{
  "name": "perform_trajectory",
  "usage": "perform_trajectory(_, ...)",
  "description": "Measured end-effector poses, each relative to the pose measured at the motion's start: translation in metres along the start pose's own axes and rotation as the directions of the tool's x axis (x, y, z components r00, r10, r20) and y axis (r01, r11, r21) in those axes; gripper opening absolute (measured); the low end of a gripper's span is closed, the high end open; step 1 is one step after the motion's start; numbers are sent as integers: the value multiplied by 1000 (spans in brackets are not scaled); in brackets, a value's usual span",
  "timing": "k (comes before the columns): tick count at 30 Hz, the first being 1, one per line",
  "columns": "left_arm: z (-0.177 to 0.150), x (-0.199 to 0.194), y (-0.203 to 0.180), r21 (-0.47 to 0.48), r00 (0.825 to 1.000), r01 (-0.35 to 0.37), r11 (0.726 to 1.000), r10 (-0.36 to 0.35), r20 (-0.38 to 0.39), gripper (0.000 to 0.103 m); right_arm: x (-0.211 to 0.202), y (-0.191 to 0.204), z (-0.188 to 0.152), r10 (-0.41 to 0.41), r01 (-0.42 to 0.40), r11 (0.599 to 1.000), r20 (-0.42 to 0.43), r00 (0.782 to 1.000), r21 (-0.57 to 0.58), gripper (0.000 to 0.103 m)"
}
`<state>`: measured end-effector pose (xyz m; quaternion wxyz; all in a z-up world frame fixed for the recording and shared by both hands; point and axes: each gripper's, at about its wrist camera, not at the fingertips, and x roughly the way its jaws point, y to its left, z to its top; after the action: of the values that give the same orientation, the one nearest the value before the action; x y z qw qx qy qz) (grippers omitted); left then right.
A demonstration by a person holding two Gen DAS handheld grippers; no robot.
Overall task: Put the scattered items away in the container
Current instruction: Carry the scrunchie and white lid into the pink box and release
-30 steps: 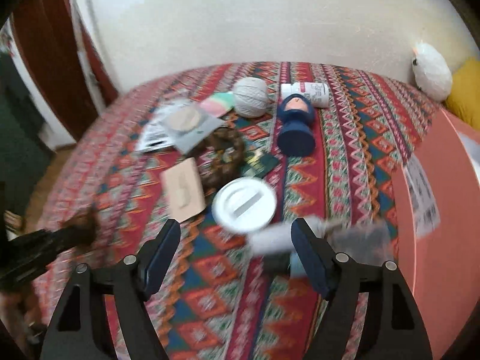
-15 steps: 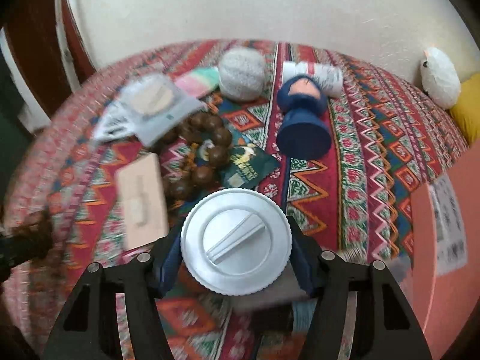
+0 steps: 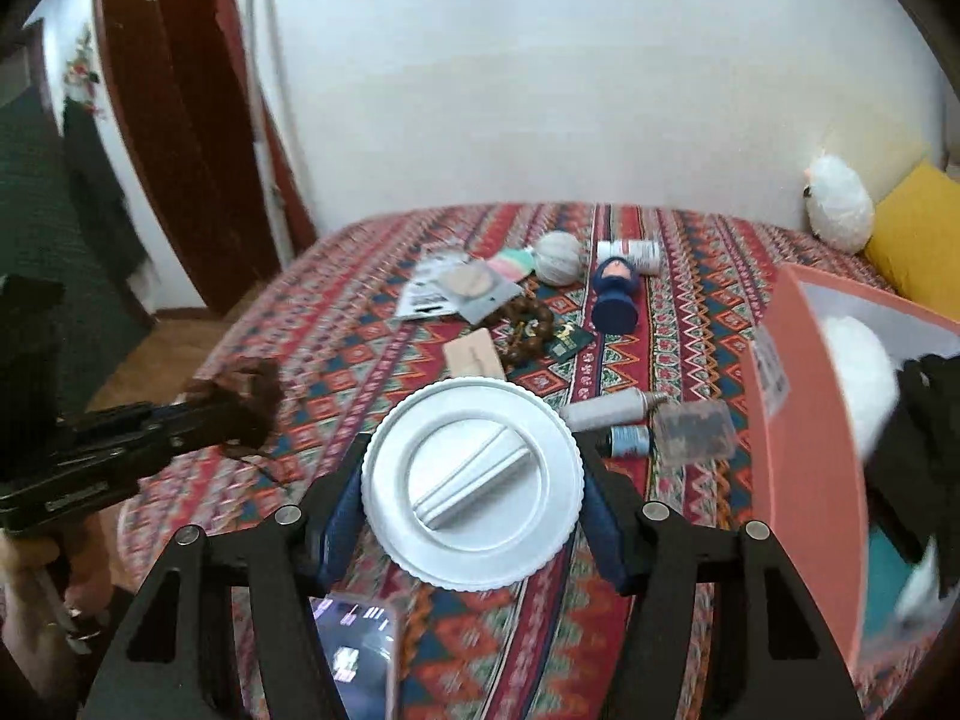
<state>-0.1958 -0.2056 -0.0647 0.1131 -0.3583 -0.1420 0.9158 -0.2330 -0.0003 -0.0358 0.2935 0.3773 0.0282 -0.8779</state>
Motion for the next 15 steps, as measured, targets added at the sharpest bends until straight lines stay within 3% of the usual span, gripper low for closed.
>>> perform_trajectory(5,2,-16,-73,109,997,81,991,-80,-10,13,-68,-8,-32,-11,8,999,66,998,44,66)
perform_trajectory(8,9,-10,-122,168,988,152,974,-150,-26,13,-104,-35,-49,-56,47,994,96,994,94,66)
perform_trajectory(15,35,34,-241,289,957,291,912,-277,-88,13,-186,-134,-70,-242,198,948,160,957,249,66)
